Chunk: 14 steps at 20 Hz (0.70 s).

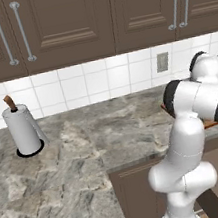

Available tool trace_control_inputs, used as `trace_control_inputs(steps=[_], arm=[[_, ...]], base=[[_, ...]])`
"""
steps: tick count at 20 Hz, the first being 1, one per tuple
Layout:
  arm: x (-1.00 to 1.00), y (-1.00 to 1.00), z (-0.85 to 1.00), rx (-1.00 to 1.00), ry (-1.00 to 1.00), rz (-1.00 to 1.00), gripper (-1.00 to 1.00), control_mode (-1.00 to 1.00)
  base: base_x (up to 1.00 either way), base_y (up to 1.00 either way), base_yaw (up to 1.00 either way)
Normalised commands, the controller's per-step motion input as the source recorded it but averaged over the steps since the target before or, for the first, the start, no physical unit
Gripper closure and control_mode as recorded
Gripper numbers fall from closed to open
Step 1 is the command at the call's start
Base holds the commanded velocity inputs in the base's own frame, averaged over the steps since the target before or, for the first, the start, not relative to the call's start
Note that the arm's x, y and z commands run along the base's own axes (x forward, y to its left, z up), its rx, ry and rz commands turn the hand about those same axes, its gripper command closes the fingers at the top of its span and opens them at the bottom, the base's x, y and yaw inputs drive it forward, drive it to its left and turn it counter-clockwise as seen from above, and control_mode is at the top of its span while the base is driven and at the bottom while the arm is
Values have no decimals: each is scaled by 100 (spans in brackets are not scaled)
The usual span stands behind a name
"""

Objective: Open the drawer on the right and place the cutting tools on the cutting board.

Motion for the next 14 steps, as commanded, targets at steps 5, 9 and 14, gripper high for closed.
trace_control_inputs(steps=[5, 9, 14], arm=[[-100, 61, 65, -4, 0, 0, -100, -100], [-100, 36, 45, -2, 0, 0, -100, -100], [-89, 43, 18, -3, 0, 0, -100, -100]], base=[[0, 0, 0], [0, 0, 0], [0, 0, 0]])
